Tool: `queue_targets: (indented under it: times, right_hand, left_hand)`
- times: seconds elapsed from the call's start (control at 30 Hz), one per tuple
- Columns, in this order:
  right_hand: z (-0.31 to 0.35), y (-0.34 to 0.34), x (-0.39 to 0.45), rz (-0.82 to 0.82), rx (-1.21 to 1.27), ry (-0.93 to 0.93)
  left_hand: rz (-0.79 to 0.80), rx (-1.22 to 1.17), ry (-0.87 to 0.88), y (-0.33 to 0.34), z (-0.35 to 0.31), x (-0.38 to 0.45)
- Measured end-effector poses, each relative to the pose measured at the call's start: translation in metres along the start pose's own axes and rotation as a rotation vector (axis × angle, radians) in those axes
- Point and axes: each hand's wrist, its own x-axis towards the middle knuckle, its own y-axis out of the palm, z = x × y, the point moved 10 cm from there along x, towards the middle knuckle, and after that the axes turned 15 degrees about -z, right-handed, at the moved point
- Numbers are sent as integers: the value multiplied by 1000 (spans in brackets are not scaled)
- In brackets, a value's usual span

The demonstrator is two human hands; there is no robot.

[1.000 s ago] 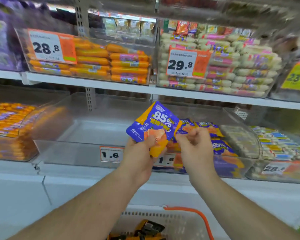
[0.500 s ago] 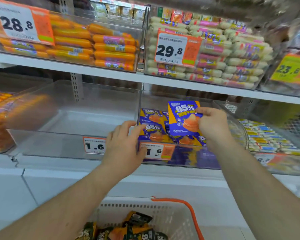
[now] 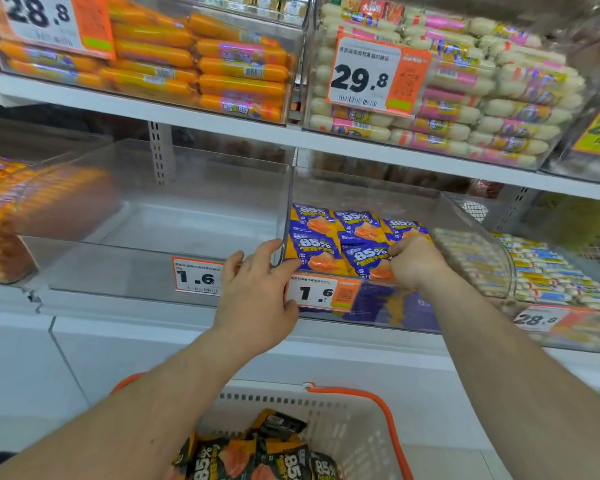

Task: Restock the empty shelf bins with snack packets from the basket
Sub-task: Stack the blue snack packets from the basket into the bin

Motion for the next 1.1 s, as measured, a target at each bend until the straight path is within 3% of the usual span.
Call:
queue_targets:
  times: [0.07,0.2,0.27,0.37,0.43,0.53,0.6,0.7,0.83,0.93,1.1]
  right_hand:
    - [4,5,0,36,-121,-61]
    - [-3,1,1,-40,-32,6]
    - [-2,-18,-3,-297,84,-8]
    - [39,-59,-53,-820,329,-411]
    - [72,-51,-99,-851,420,-659]
    - [102,14,-145,-520,544,-726]
    - [109,94,-173,-97,444,-670]
    - [99,208,-234,474,155,-621]
    - [80,301,-310,838,39,-466]
    - [56,350,-359,993,-25,-293]
    - [33,382,-394,981,-48,-80]
  left_hand:
    - [31,3,-5,0,-1,-1]
    - [42,22,5,-3,-4,-1]
    - [-24,21,43,-9,-10,-3]
    - [-159,-10,257,-31,-36,-6]
    - [119,31,394,-24,-46,-13]
    - [828,180,296,6,8,-51]
    - [1038,274,225,6,47,-76]
    - [1149,276,160,9,79,-109]
    - [1340,216,101,20,97,-149]
    - [1362,206,101,23,108,-161]
    - [1359,204,50,17,120,-160]
